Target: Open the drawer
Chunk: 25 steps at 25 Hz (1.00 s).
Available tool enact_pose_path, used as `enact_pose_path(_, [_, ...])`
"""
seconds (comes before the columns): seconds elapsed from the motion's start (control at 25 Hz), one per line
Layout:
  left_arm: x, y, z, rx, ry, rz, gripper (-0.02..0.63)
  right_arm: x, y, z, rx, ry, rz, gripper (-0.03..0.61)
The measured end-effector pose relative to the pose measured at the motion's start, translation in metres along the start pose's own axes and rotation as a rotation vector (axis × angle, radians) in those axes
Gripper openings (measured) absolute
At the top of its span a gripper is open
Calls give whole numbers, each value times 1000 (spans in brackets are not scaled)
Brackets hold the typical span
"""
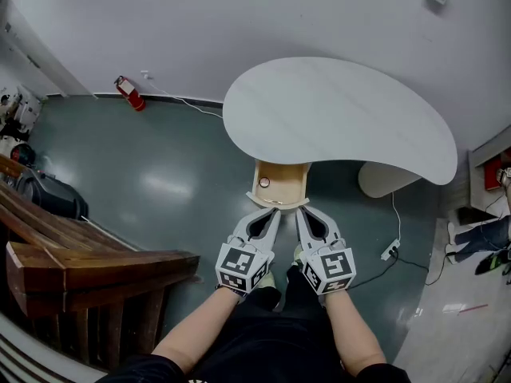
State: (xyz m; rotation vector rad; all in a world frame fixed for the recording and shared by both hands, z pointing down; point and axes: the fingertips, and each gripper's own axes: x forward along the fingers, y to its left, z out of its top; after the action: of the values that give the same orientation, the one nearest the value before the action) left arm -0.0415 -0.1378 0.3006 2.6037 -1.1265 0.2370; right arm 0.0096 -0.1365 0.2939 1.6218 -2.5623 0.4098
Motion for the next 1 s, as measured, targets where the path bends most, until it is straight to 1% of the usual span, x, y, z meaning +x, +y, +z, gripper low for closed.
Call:
enact_pose_path(0.24, [0, -8, 29, 15, -43, -8, 11, -6, 0, 30, -27, -34, 4, 14])
enact_pose_path(0.44, [0, -9, 43, 21, -69, -7, 11, -5, 3, 41, -41, -43, 7, 14])
enact_pose_path(0.64, [0, -5, 47, 11, -79, -1, 11, -3, 8, 43, -46, -41, 13, 14])
enact_pose_path(1.0, [1, 4, 40, 8, -65, 9, 11, 3, 13, 39, -50, -29, 20, 14])
